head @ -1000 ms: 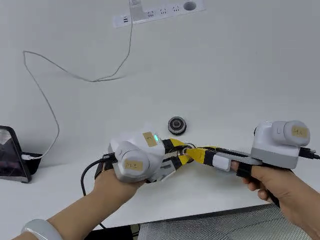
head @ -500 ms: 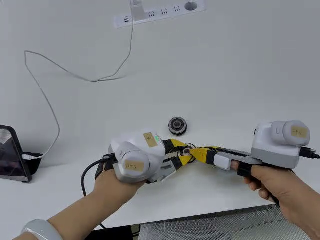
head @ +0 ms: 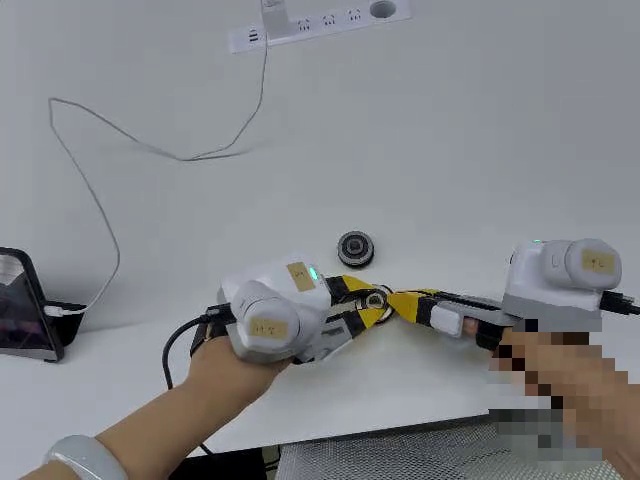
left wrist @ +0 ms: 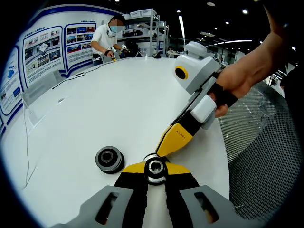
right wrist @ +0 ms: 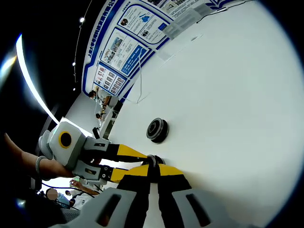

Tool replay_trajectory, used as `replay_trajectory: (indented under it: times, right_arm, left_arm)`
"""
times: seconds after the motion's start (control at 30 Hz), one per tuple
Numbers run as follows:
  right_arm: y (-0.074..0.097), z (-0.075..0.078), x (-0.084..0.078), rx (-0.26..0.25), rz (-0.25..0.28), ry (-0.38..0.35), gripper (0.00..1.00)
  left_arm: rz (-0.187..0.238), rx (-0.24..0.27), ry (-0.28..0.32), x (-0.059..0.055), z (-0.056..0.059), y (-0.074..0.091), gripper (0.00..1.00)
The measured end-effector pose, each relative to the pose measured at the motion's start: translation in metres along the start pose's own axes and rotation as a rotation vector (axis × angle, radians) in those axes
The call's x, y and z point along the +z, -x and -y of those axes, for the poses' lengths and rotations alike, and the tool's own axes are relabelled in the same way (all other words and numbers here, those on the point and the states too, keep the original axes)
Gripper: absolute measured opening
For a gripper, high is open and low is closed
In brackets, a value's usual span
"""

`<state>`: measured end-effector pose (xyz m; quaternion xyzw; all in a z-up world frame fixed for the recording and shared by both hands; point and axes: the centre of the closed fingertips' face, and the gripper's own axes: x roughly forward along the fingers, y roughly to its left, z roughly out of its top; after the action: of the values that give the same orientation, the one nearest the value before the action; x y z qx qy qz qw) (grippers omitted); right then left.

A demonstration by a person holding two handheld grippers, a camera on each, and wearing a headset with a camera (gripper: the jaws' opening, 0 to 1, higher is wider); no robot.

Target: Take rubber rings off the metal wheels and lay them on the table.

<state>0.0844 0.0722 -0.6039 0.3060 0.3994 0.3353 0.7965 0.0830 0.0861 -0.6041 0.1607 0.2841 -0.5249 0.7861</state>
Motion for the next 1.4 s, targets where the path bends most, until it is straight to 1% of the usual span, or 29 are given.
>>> replay_trajectory:
  times: [0.6, 1.2, 1.4]
  right_arm:
    - [-0.0007, 0.0027, -0.0003, -0.012, -0.007, 0.02, 0.04]
    - [-0.0011, 0.0067, 0.0014, -0.026, 0.008, 0.038, 0.02]
    - [-0.0009, 0.0013, 0.0012, -0.021, 0.006, 0.042, 0.02]
  left_arm:
    - [0.003, 0.0, 0.002, -0.0015, -0.0007, 0.0002, 0.13]
    - [0.003, 0.002, 0.003, -0.0003, 0.0, 0.0003, 0.13]
    - [0.003, 0.002, 0.003, -0.0004, -0.0001, 0.0002, 0.13]
